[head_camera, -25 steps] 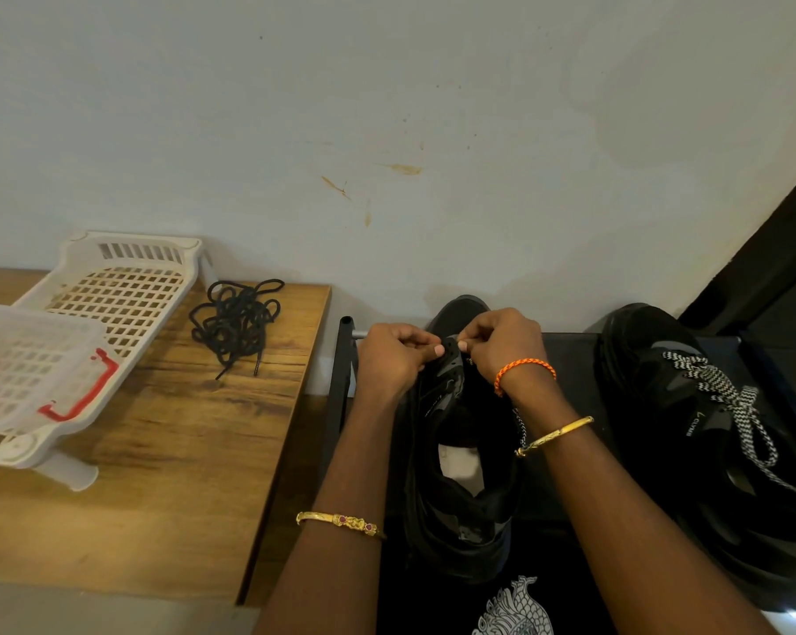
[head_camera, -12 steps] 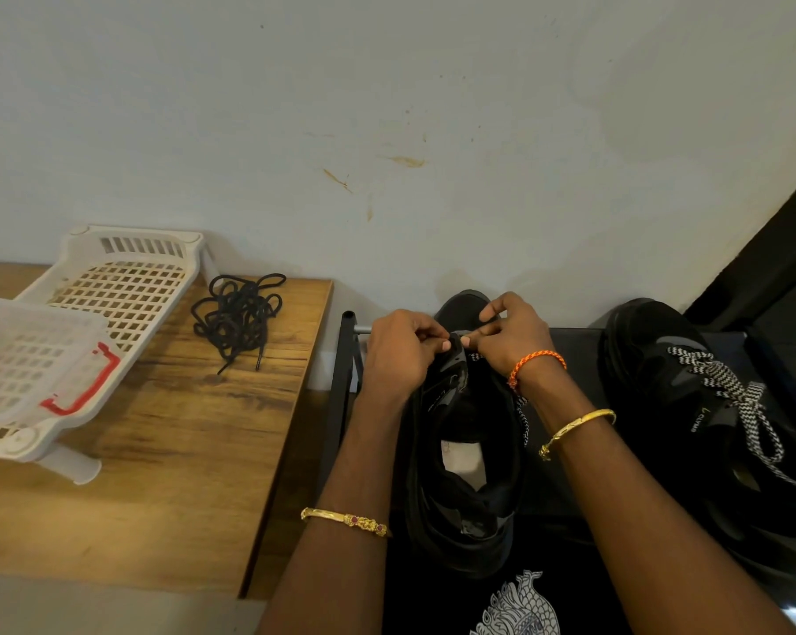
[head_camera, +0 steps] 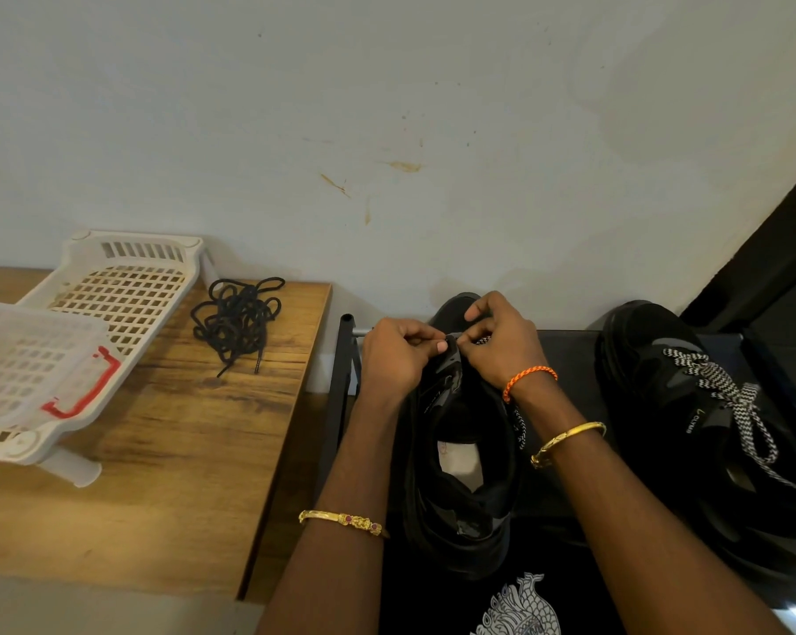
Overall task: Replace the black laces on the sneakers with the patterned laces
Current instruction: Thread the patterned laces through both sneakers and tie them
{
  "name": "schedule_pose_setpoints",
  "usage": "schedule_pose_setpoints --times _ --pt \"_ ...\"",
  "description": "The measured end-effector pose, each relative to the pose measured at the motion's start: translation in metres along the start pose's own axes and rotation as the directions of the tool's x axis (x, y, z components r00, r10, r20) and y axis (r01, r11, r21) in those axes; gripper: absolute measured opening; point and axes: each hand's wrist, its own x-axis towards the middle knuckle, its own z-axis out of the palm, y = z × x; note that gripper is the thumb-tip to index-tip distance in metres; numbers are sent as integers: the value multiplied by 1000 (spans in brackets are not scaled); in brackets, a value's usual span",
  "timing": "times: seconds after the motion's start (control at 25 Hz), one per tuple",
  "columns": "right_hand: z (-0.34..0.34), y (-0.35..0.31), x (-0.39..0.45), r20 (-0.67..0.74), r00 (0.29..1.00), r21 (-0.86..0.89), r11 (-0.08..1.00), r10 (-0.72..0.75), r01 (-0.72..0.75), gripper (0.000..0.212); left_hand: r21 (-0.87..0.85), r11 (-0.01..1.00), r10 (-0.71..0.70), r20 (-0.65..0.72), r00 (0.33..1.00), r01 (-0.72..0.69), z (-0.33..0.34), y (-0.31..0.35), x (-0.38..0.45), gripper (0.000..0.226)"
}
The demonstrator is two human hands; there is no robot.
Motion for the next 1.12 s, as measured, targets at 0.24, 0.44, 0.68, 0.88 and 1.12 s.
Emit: schedule_pose_setpoints --times 0.24,0.44,0.68,0.88,1.12 --pt "3 1 -5 -27 1000 60 998 -14 16 32 117 991 66 30 997 -69 -2 1 2 9" --pt "-2 -2 -8 90 994 62 996 64 -70 41 220 965 133 57 989 -143 -2 6 2 9" --pt "-19 -1 -21 89 946 -87 948 313 -306 57 -376 914 -174 -27 984 151 -7 7 7 11" --pt "-6 -11 -37 -86 918 -99 913 388 -395 57 -615 781 -307 -223 925 111 -32 9 11 5" --pt "-2 -12 -42 -117 923 -101 920 368 -379 53 -504 863 -353 -642 680 -28 -73 -8 16 9"
